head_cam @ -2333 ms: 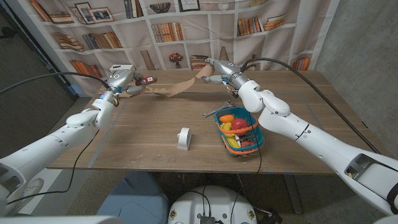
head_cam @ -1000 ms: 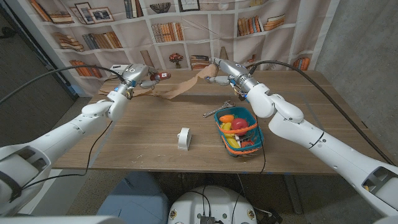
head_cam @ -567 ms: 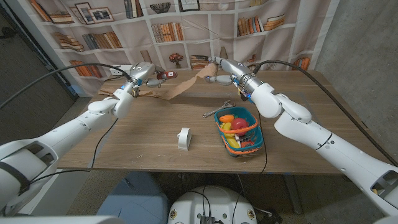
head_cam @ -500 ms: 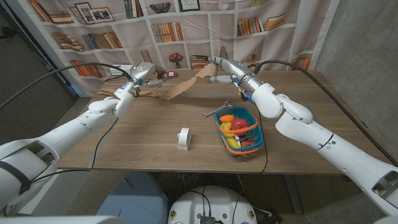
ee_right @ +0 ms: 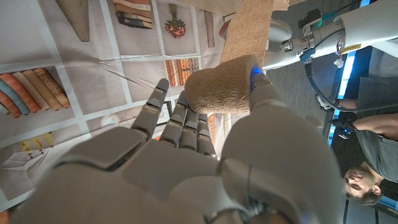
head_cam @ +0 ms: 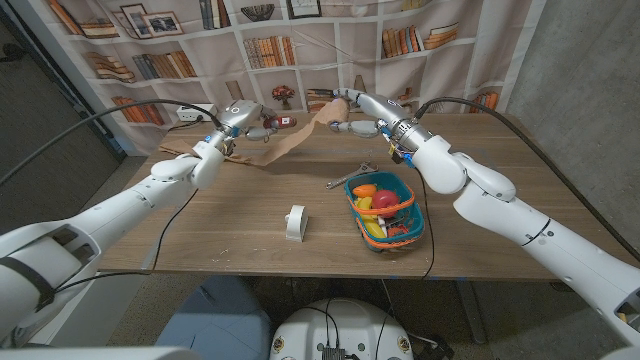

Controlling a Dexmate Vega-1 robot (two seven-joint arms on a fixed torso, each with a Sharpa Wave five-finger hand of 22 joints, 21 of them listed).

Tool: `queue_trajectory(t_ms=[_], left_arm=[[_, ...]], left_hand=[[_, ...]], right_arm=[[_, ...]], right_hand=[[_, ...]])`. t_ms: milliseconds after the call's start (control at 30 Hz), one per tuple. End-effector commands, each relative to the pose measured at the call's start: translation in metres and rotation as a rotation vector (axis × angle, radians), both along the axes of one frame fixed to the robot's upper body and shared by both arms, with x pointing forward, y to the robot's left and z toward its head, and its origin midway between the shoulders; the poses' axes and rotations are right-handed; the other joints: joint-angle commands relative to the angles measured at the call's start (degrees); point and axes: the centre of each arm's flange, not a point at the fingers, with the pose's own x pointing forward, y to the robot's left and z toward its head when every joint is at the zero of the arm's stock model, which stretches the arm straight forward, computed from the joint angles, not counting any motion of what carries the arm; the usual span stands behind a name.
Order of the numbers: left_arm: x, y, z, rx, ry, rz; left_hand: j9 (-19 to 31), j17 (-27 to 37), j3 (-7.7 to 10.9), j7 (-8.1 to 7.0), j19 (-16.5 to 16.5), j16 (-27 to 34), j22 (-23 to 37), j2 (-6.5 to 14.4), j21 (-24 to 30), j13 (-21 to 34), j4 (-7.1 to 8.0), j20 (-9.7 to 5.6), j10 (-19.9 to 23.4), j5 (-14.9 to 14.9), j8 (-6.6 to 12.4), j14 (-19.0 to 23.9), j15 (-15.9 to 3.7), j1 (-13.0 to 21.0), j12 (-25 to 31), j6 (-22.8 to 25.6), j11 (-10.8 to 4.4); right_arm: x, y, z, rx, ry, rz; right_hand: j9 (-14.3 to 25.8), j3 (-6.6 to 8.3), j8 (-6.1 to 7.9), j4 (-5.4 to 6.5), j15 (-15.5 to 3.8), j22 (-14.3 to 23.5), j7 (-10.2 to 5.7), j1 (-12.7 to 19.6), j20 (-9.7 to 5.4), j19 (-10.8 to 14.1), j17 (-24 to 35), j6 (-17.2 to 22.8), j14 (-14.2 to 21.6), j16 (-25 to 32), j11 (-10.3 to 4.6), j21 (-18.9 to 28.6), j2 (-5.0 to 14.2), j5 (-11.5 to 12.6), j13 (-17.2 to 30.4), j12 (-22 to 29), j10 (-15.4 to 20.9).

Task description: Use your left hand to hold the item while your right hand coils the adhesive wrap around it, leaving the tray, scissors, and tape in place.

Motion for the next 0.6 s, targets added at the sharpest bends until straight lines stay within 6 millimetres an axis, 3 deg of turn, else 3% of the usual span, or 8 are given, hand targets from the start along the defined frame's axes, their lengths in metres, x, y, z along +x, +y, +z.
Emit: queue_trajectory(t_ms=[33,600], left_arm=[[0.001,-0.023,-0.001,0.018,0.005,-0.039],[0.005,-0.048,-0.008,0.061,0.035,-0.102]], left_hand=[[0.1,0.2,1.16,-1.03,-0.2,0.3,0.1,9.7,0.4,0.0,0.51,-0.27,0.3,0.3,-0.10,0.4,0.24,9.0,0.2,1.7,-0.04],[0.1,0.2,1.35,-1.02,-0.4,0.2,0.0,9.8,0.8,0.1,0.59,-0.29,0.3,0.3,-0.33,0.2,0.28,8.9,0.2,1.5,-0.13]], right_arm=[[-0.007,-0.005,-0.003,-0.019,-0.020,0.052],[-0.005,-0.003,0.000,-0.015,-0.036,0.083]], right_hand=[[0.2,-0.05,0.30,-0.18,-1.73,0.3,-0.16,0.4,0.18,-0.3,0.1,0.5,-0.5,-0.3,-2.63,-0.1,0.18,0.2,0.2,0.6,2.5],[0.3,0.07,0.20,0.04,-1.72,0.3,-0.32,0.0,0.44,-0.7,-0.2,0.6,-0.5,-0.7,-2.71,-0.1,0.10,0.1,0.4,0.7,2.3]])
